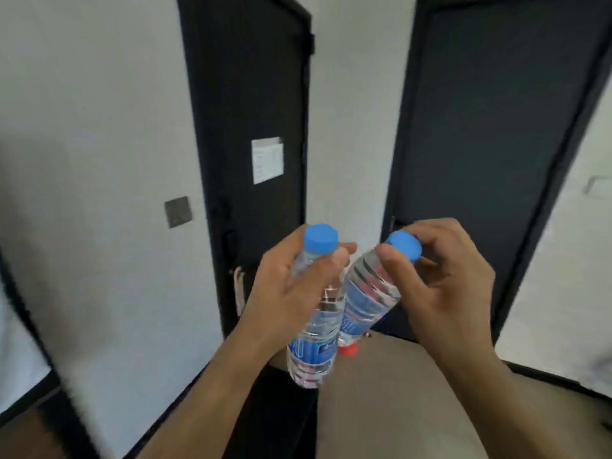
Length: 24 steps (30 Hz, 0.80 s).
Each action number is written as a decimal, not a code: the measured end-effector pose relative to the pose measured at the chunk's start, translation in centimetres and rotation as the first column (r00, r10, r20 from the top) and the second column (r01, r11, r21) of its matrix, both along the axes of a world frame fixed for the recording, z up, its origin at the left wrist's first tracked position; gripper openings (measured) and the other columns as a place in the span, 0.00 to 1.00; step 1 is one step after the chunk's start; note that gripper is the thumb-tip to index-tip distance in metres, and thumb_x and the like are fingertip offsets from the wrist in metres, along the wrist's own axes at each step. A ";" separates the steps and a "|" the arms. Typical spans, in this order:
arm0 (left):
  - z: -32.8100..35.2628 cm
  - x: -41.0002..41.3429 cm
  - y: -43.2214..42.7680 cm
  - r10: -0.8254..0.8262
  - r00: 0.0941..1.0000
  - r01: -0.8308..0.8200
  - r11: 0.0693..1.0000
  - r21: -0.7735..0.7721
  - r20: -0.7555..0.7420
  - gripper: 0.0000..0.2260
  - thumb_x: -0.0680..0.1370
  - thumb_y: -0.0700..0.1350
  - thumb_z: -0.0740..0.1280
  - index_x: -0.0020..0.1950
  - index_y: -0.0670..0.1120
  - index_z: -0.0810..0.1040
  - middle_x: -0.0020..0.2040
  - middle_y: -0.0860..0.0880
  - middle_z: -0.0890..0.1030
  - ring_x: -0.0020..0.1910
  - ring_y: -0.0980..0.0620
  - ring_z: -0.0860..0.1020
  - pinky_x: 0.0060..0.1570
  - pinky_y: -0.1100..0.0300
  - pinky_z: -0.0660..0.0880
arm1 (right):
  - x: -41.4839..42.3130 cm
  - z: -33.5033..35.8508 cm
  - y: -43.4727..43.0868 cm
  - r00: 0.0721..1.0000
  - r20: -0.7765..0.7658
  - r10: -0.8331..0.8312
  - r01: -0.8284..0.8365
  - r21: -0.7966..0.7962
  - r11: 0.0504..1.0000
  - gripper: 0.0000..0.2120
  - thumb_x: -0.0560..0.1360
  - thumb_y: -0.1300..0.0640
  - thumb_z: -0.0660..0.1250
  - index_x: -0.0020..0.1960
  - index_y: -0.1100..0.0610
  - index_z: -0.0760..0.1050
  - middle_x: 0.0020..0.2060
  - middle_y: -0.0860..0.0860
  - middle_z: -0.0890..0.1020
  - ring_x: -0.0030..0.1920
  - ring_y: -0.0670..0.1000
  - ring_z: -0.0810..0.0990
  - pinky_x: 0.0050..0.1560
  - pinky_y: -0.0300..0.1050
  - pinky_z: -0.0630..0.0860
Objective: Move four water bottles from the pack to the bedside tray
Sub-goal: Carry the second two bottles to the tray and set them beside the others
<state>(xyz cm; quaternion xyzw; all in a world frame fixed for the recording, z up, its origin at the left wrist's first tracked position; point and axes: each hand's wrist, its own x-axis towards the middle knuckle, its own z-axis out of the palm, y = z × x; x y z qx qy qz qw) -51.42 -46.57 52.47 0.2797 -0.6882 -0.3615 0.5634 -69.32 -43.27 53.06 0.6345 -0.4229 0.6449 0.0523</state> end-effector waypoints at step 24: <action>-0.6 -96.2 46.7 -0.996 0.053 0.992 0.060 0.110 0.066 0.11 0.78 0.58 0.67 0.55 0.54 0.81 0.47 0.55 0.86 0.52 0.57 0.85 0.47 0.65 0.83 | -77.4 1.6 59.3 0.169 0.297 -0.940 0.922 0.289 0.257 0.16 0.72 0.48 0.77 0.38 0.56 0.74 0.29 0.56 0.76 0.29 0.53 0.76 0.33 0.48 0.78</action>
